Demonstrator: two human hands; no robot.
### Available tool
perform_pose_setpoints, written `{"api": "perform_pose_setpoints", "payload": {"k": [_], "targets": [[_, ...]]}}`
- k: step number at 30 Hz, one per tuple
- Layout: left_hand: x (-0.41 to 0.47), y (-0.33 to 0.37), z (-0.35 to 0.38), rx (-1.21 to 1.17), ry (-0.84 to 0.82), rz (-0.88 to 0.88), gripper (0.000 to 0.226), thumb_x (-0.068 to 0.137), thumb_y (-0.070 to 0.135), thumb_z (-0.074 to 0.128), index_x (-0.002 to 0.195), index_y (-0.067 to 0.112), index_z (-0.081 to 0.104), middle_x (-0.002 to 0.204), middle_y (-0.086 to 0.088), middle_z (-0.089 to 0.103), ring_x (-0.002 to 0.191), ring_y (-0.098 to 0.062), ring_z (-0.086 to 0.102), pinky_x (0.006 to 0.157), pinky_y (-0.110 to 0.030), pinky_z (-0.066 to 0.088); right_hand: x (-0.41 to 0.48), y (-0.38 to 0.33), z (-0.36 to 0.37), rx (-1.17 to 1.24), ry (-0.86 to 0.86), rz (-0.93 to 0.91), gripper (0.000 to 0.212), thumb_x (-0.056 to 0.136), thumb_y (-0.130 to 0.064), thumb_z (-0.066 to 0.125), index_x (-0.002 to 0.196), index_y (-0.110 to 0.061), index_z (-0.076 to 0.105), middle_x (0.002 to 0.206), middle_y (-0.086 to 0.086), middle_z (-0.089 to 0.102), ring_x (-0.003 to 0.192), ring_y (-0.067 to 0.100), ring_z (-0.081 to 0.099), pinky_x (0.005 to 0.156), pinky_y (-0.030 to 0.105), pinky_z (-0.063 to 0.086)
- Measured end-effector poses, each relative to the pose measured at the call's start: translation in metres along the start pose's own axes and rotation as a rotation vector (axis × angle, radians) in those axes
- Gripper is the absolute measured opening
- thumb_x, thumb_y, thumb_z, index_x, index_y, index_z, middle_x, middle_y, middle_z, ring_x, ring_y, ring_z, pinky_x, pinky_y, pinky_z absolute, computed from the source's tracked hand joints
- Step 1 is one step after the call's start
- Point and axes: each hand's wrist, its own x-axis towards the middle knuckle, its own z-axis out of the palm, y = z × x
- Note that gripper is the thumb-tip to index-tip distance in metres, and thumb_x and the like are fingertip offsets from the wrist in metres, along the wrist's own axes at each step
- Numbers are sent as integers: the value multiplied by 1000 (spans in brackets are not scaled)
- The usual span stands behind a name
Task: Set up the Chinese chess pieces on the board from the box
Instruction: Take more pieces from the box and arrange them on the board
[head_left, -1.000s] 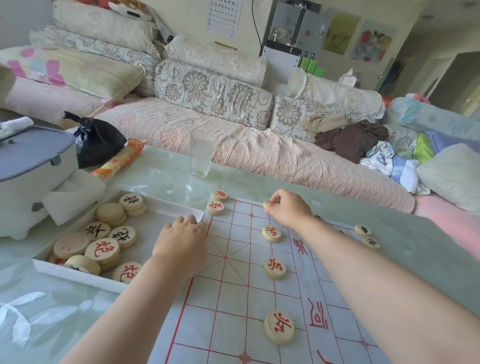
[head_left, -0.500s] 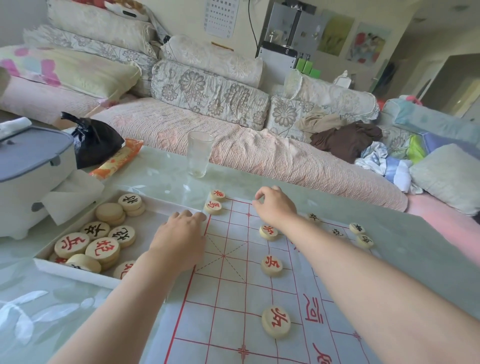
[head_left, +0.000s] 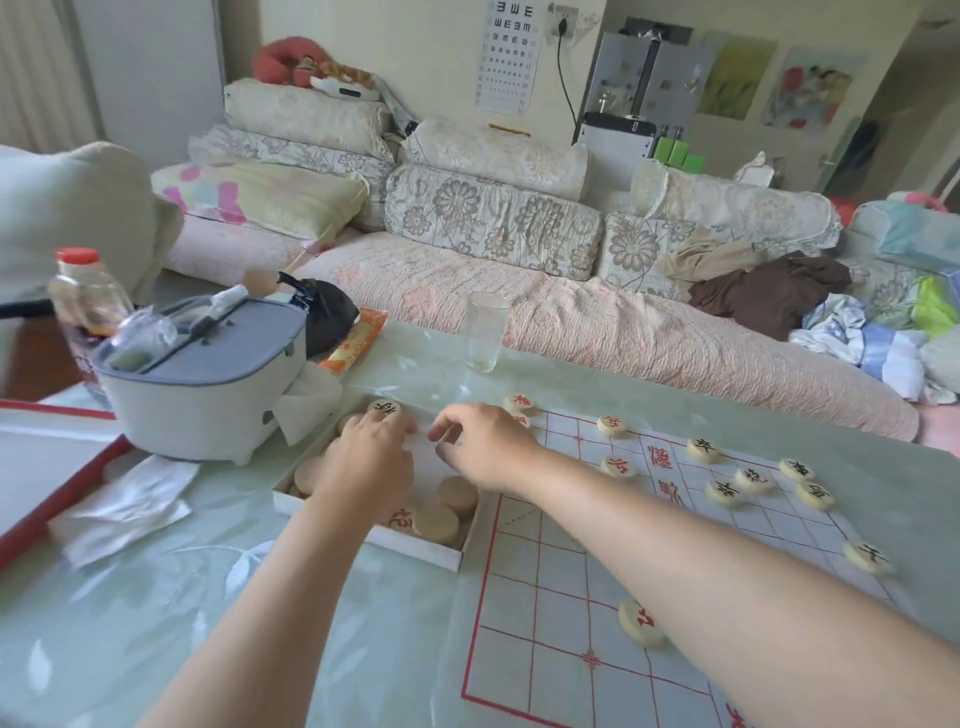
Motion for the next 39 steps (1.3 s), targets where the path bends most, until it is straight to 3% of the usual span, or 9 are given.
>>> {"api": "perform_pose_setpoints", "payload": {"k": [4,7,9,15,24,28,30,35,39], "targets": [[-13,-34,-16,45,-16,-44,43,85,15,51,121,36,59,122,3,57,113,-22,49,88,-33,42,1,-29,17,11,-82,-45,22,90,-26,63,110,-32,66,105,-13,62,99,13,59,86,29,48],[-18,-54,-26,49,22,-86,47,83,13,53,115,45,63,109,5,60,107,-21,52,85,-32,42,5,-46,27,-3,-151,-77,42,82,-23,67,121,-36,64,118,-10,65,110,15,61,95,35,51],[-21,-63,-31,80,43,-95,43,84,13,52,115,40,64,109,3,60,107,-22,51,85,-32,42,7,-56,34,-34,-213,-103,54,78,-27,73,129,-38,60,124,-9,65,112,15,61,95,35,52],[-24,-72,-39,192,-53,-158,36,88,15,48,114,32,65,106,1,63,101,-22,55,74,-29,46,10,-67,48,-172,-209,-173,50,81,-33,69,128,-42,57,127,-7,64,116,19,59,93,36,52],[-18,-67,-45,319,-158,-86,41,91,40,56,132,44,51,130,1,53,125,-25,38,101,-35,32,2,-46,37,-68,-82,-148,48,77,-40,76,122,-38,58,124,-10,62,113,13,57,89,31,48],[-18,-60,-46,130,-102,-100,19,85,23,61,100,28,72,106,-5,54,109,-29,49,89,-33,44,-10,-40,23,-14,-32,-138,46,77,-42,79,118,-34,60,116,-12,62,106,12,59,82,29,45],[-21,-54,-49,33,-70,-112,20,82,13,59,91,21,75,97,-7,54,99,-29,54,81,-31,47,-19,-36,14,13,9,-113,43,78,-47,78,114,-35,59,114,-14,62,102,12,59,78,29,43],[-34,-11,-62,-191,91,-105,27,82,10,54,91,26,74,84,-3,66,75,-26,61,62,-29,51,-51,-15,-14,42,69,-39,38,74,-44,81,104,-36,59,108,-16,63,88,8,58,74,30,44],[-50,34,-52,-247,7,-20,24,86,19,57,102,30,72,91,6,65,79,-18,58,66,-25,48,-91,16,-36,-6,49,41,31,72,-42,82,95,-35,62,106,-17,64,86,5,59,73,30,47]]}}
